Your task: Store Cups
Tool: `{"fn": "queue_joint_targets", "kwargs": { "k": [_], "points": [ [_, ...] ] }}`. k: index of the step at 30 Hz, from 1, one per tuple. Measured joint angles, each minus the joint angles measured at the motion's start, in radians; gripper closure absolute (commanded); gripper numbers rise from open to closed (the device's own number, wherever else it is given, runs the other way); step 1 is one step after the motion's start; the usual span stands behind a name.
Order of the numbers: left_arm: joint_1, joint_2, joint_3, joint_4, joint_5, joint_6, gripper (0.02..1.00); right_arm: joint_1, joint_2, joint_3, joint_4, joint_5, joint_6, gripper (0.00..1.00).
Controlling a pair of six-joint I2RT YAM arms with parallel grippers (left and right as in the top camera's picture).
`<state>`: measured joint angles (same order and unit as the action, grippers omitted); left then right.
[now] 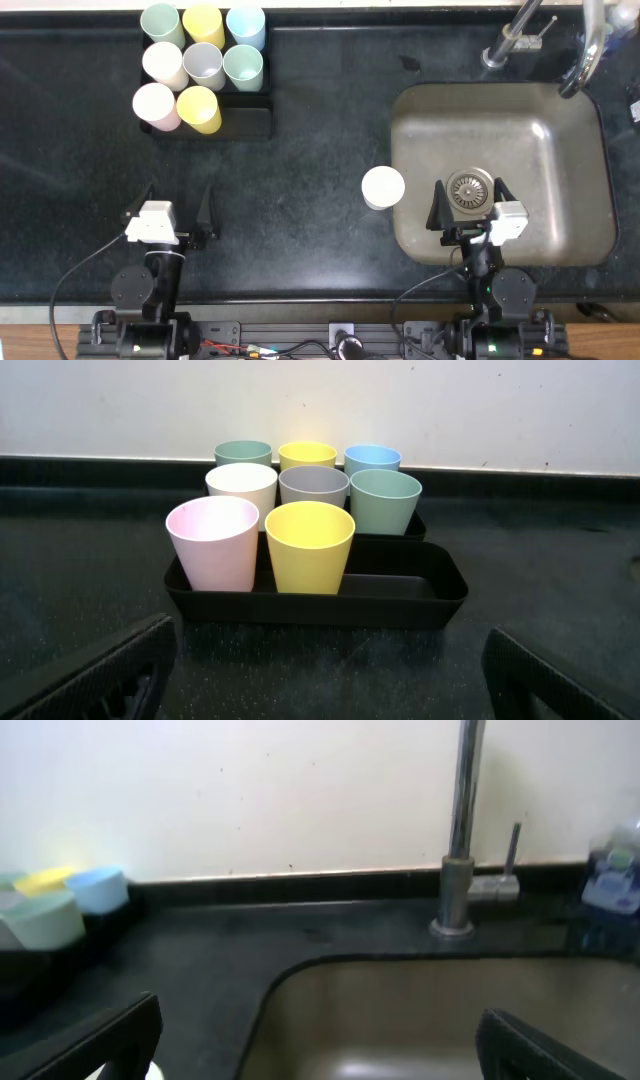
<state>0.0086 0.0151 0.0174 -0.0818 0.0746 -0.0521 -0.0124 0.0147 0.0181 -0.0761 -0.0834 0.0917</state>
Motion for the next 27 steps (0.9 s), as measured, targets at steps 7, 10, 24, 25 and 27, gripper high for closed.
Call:
{"fn": "queue_joint_targets", "kwargs": {
  "k": [7, 10, 24, 25, 27],
  "points": [
    [0.000, 0.000, 0.000, 0.000, 0.000, 0.000, 0.018, 0.000, 0.000, 0.019, -0.088, -0.114, 0.100, 0.005],
    [0.000, 0.000, 0.000, 0.000, 0.000, 0.000, 0.020, 0.000, 0.007, 0.118, -0.283, -0.143, 0.119, 0.005],
    [0.000, 0.000, 0.000, 0.000, 0.000, 0.000, 0.020, 0.002, 0.341, 0.671, -0.604, -0.145, 0.239, 0.005],
    [0.000, 0.000, 0.000, 0.000, 0.000, 0.000, 0.018, 0.006, 0.388, 0.694, -0.628, -0.144, 0.256, 0.005],
    [0.000, 0.000, 0.000, 0.000, 0.000, 0.000, 0.018, 0.020, 0.492, 0.750, -0.661, -0.138, 0.285, 0.007]
  ]
}}
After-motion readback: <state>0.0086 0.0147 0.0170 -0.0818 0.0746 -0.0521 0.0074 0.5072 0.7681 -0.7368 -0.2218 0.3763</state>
